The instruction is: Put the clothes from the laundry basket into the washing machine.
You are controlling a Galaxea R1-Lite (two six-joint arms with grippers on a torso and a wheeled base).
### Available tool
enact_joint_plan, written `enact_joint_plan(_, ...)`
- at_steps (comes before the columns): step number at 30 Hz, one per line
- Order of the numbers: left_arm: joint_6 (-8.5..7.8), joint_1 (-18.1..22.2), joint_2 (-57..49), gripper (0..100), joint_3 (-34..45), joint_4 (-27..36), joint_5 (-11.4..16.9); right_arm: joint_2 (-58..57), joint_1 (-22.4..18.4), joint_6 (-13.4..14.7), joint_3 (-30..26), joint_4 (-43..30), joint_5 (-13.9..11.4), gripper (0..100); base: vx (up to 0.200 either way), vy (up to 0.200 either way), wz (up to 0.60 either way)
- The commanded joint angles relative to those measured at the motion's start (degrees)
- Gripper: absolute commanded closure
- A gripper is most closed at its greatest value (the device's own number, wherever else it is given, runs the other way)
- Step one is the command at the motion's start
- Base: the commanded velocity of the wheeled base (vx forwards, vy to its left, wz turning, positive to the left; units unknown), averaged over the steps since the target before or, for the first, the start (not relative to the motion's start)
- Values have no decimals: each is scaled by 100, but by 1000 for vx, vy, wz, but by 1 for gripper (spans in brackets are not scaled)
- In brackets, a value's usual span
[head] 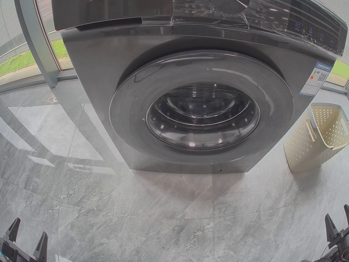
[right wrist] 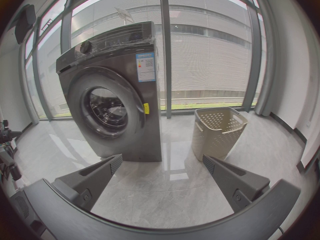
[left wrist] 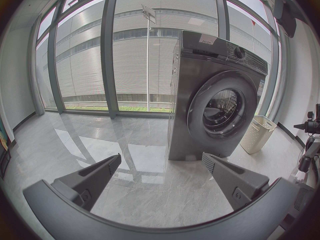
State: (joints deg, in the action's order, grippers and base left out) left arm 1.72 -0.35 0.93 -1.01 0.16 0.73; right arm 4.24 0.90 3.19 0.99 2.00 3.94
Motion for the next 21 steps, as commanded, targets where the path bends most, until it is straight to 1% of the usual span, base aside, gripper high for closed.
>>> enact_joint_plan(1, 13, 0, -93, 0, 101, 2, -3, -424, -99, -3, -99, -42, 19, 0, 0, 0, 0)
enact_joint_plan(3, 4, 0, -93, 0, 92, 2, -12, -424, -108, -56, -99, -59, 2, 0, 0, 0, 0)
enact_joint_plan(4, 13, 0, -93, 0, 92, 2, -12, -424, -99, -232, -99, -156, -130, 0, 0, 0, 0)
enact_joint_plan(5, 21, 0, -93, 0, 101, 2, -20, -424, -99, -319, -99, -174, -236, 0, 0, 0, 0)
enact_joint_plan(6, 48, 0, -93, 0, 101, 2, -64, -424, -73, -407, -99, -174, -455, 0, 0, 0, 0)
enact_joint_plan(7, 39, 0, -93, 0, 92, 2, -73, -424, -73, -398, -99, -165, -482, 0, 0, 0, 0)
enact_joint_plan(9, 30, 0, -93, 0, 92, 2, -64, -424, -73, -390, -99, -147, -473, 0, 0, 0, 0)
enact_joint_plan(10, -102, 18, -93, 0, 101, 2, -47, -424, -117, -381, -99, -165, -446, 0, 0, 0, 0)
enact_joint_plan(12, -75, 9, -93, 0, 101, -7, -47, -424, -117, -363, -99, -165, -446, 0, 0, 0, 0)
enact_joint_plan(13, -22, 9, -93, 0, 101, -7, -47, -424, -90, -390, -99, -156, -438, 0, 0, 0, 0)
enact_joint_plan(15, -84, 9, -93, 0, 101, -7, -47, -424, -99, -425, -99, -156, -464, 0, 0, 0, 0)
enact_joint_plan(17, -75, 9, -93, 0, 101, -7, -47, -424, -108, -469, -99, -156, -473, 0, 0, 0, 0)
enact_joint_plan(21, -75, 9, -93, 0, 101, -7, -47, -424, -81, -337, -99, -182, -446, 0, 0, 0, 0)
